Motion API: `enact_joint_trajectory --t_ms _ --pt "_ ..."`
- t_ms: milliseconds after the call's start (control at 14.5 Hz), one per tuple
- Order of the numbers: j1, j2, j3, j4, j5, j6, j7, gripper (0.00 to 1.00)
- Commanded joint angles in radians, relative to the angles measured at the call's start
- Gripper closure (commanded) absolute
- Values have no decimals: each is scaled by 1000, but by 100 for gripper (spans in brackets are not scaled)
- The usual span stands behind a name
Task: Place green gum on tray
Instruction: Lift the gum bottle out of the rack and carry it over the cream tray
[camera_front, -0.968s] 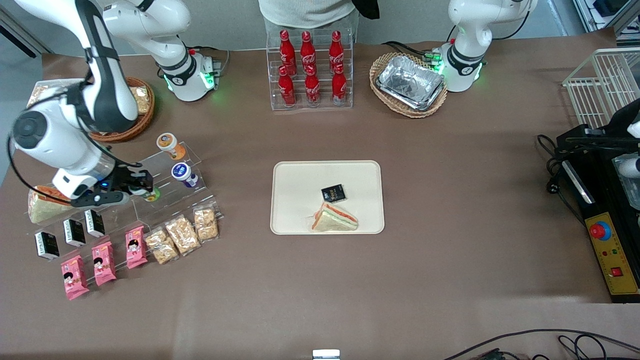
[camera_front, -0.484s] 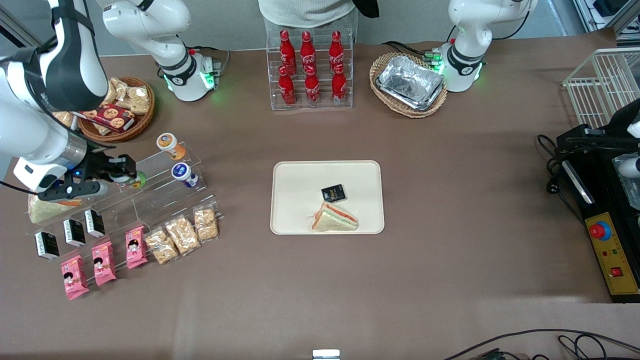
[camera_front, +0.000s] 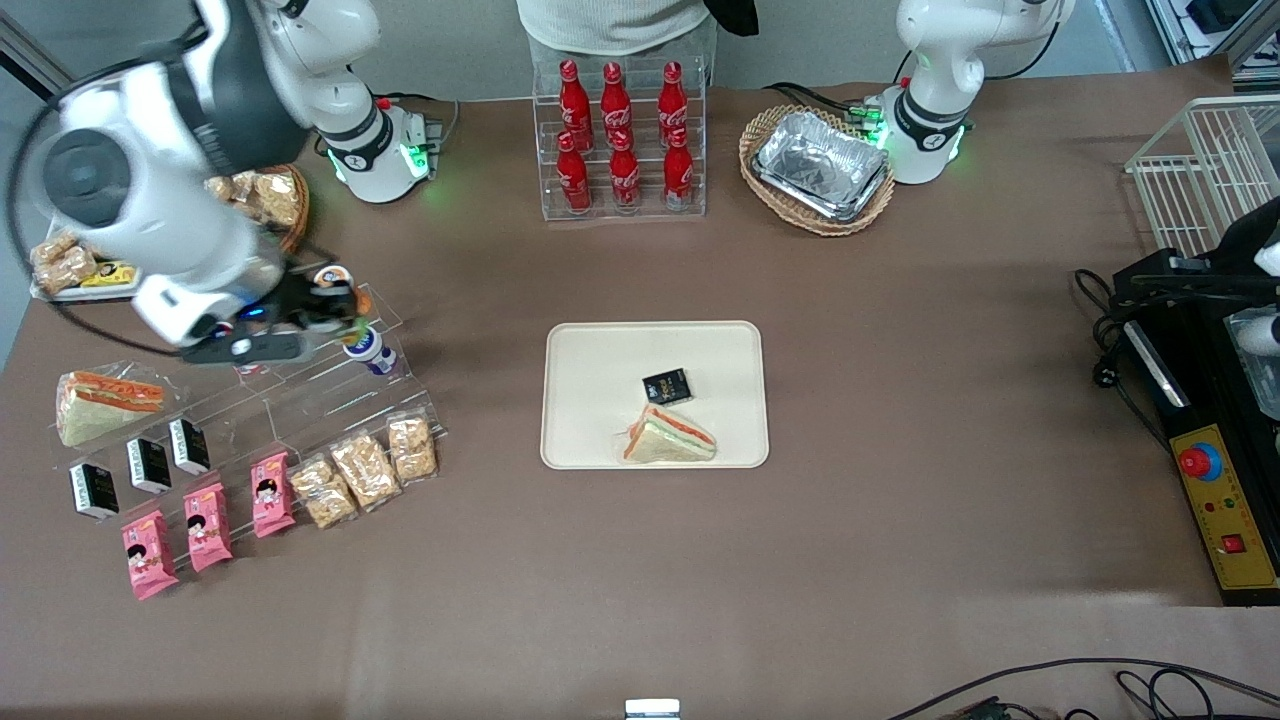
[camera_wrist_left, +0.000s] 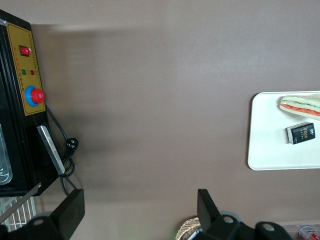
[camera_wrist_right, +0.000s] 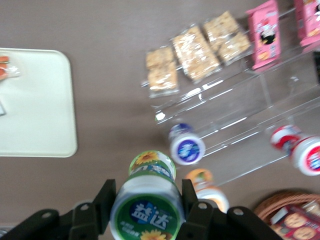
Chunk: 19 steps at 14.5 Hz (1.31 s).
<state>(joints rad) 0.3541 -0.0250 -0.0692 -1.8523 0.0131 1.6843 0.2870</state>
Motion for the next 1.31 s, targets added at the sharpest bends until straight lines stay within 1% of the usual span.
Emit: enact_joint_trajectory --t_ms 0,277,622,761,899,968,1037,1245 --pt "133 14 -9 19 8 -9 214 57" --pt "245 59 -11 18 8 56 386 57" --pt "362 177 -14 15 -7 216 585 57" --pt "393 230 -14 8 -22 285 650 57" --pt "426 290 -14 4 -80 346 727 57" --pt "440 321 -14 4 -96 380 768 57" --pt "448 347 -14 4 -99 414 797 57" --pt "453 421 -15 2 -101 501 813 57"
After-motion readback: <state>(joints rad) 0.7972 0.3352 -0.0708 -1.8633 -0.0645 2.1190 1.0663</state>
